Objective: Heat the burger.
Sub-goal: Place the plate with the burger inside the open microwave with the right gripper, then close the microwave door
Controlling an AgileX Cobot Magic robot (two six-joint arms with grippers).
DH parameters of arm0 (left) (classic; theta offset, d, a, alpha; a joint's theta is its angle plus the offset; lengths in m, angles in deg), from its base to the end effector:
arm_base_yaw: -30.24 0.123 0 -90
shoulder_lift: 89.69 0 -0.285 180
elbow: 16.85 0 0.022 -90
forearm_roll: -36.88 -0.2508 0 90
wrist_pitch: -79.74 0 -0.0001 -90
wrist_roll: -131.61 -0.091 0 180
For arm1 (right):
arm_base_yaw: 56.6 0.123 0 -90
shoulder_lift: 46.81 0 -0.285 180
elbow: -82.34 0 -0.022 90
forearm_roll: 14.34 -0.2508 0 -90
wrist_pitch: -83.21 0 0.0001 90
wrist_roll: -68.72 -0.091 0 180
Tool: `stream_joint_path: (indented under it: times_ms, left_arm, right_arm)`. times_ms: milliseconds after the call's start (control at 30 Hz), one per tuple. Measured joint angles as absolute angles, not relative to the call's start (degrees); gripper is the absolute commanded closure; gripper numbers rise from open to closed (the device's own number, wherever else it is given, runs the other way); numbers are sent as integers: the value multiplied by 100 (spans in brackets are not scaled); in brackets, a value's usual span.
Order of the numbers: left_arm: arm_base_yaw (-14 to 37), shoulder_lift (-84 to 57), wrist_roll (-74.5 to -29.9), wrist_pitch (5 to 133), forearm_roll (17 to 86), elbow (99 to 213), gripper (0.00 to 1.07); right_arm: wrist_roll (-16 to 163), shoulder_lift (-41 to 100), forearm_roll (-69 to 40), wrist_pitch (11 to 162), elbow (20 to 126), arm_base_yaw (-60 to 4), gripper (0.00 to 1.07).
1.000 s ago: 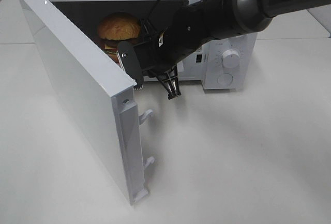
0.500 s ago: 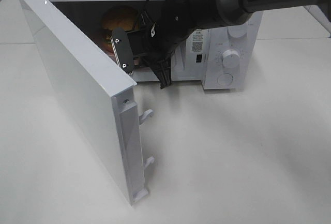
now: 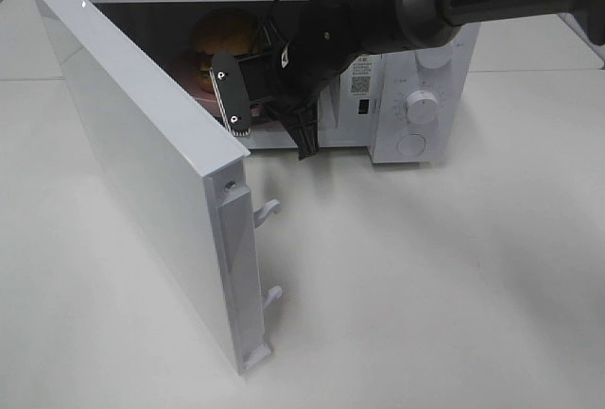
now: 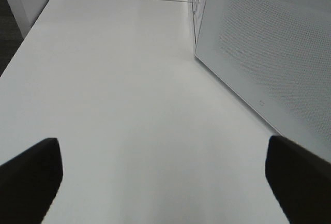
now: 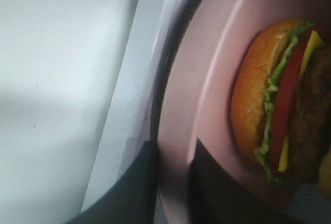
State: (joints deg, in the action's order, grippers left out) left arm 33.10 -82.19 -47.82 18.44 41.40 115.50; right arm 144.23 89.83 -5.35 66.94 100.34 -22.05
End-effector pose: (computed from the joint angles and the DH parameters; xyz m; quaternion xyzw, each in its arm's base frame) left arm -0.0077 -0.0067 0.2812 -0.0233 0.8491 -0.0289 0.5269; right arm 0.4161 0.2816 0.1537 -0.7895 0.4777 -0.1798 0.3409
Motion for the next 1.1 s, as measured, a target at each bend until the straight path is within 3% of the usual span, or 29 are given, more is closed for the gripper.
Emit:
stream_joint_path:
  times_ms: [600, 933, 1100]
  left_arm:
    - [3310, -8219, -4782, 1844, 4140, 11550, 6]
    - [3310, -8219, -4782, 1844, 4140, 11550, 6]
    - [3310, -8219, -4782, 1844, 4140, 11550, 6]
  right_arm:
    - [14217, 8983, -392, 6677, 10046, -2216, 88]
    - [14137, 8983, -386, 6717, 10080, -2216, 71]
    - [14137, 8955, -386, 6717, 10080, -2216, 71]
